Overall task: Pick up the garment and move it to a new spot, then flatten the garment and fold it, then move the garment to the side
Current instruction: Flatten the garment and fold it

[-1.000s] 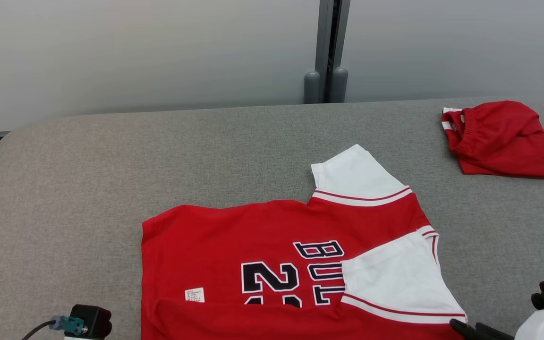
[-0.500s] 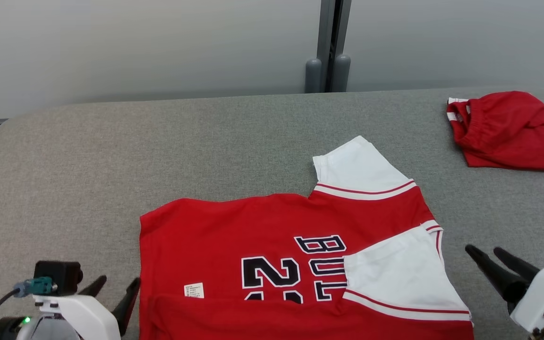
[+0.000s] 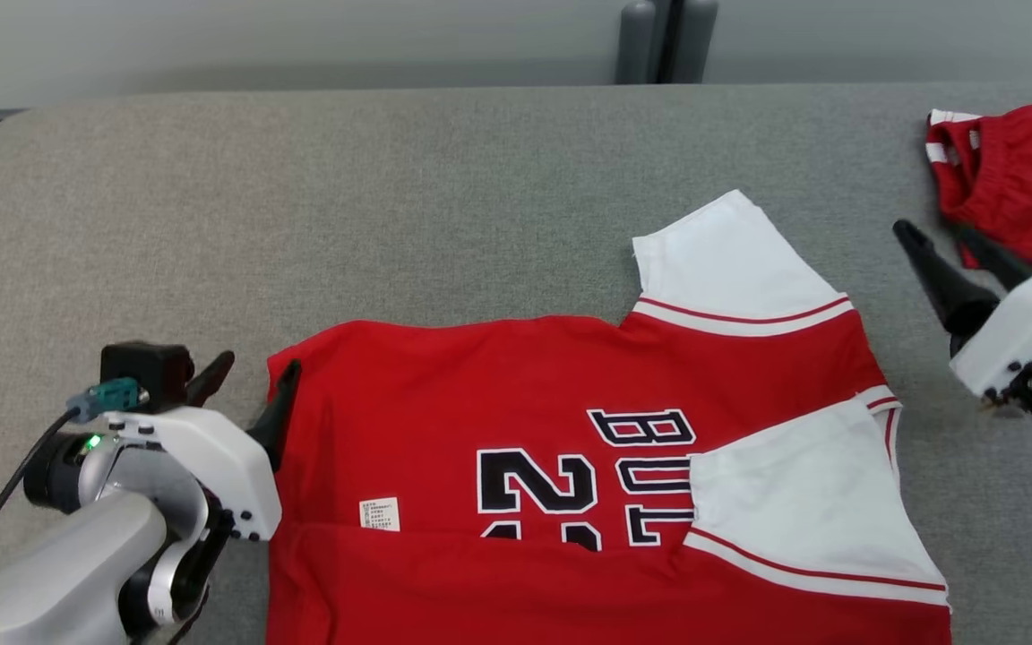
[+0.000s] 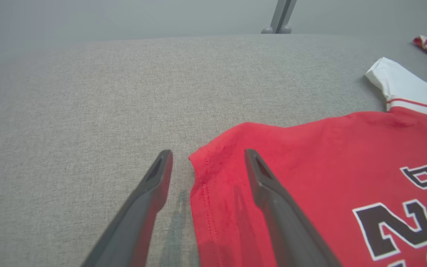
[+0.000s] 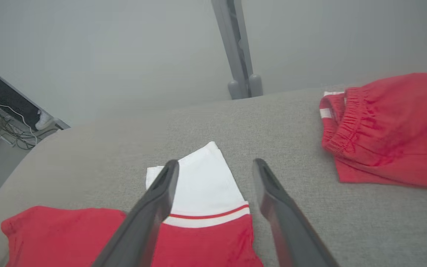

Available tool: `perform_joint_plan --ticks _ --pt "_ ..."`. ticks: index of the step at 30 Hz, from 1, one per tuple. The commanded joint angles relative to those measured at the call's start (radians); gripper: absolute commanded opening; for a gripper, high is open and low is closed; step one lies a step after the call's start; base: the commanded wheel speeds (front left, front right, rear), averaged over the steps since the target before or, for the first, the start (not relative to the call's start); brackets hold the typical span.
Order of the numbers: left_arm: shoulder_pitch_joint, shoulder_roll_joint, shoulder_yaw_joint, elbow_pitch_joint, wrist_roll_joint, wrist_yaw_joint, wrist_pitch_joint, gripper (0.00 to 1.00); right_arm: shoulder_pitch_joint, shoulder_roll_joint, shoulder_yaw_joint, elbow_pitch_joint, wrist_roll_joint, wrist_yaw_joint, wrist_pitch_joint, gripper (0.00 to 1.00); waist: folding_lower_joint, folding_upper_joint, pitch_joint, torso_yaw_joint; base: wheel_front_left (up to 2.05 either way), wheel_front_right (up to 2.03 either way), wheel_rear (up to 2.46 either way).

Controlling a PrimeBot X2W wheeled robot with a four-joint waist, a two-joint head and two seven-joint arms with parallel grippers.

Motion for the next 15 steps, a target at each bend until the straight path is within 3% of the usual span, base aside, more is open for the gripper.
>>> perform_joint_plan --ticks 1,15 --pt "-0.03 -0.008 0.004 0.023 0.013 -0.009 0.002 1.0 -0.038 -0.015 0.005 0.031 -0.012 0.0 -0.02 1.0 0.0 0.0 0.038 0.024 0.0 0.0 0.0" --pt "-0.227 -0.171 -0.029 0.259 0.052 -0.144 0.071 1.0 -0.428 -0.08 0.175 0.453 -0.04 0.0 -0.109 1.0 0.0 0.0 0.192 0.091 0.0 0.0 0.0"
